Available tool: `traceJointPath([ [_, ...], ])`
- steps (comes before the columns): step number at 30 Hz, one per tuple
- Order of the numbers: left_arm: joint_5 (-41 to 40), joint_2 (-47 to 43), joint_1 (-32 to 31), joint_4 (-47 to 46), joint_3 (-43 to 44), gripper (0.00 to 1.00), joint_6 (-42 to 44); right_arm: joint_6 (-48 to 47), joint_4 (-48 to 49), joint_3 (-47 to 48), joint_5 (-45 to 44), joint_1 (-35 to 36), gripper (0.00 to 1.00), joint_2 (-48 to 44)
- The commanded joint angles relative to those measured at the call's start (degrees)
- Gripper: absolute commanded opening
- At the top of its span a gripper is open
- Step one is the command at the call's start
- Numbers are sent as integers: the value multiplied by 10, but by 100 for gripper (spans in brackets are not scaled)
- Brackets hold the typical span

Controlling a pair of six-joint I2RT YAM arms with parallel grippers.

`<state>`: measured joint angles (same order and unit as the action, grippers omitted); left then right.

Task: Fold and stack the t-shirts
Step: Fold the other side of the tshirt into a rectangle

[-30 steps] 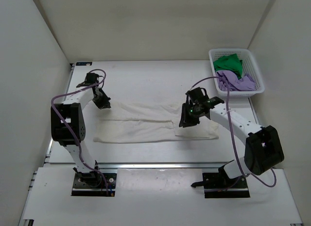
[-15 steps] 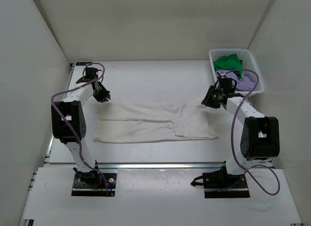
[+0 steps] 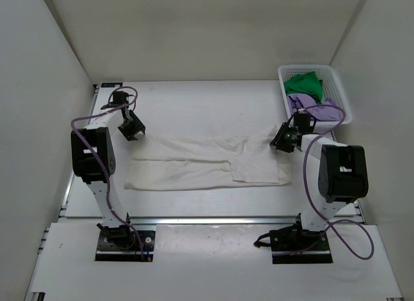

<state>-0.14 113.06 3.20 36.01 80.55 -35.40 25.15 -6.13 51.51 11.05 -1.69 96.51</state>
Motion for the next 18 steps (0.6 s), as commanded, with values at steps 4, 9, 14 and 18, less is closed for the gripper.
traceJointPath([
  [4, -21, -18, 8, -10, 14, 59, 12, -10, 43, -3, 4, -16, 32, 5],
  [9, -26, -4, 10, -15, 31, 58, 22, -12, 46, -2, 20, -23, 34, 17],
  [14, -14, 25, 0, -24, 49, 34, 20, -13, 48, 4, 27, -29, 30, 29],
  [18, -1, 30, -3, -35, 39, 9, 8, -7, 46, 7, 39, -33, 15, 24],
])
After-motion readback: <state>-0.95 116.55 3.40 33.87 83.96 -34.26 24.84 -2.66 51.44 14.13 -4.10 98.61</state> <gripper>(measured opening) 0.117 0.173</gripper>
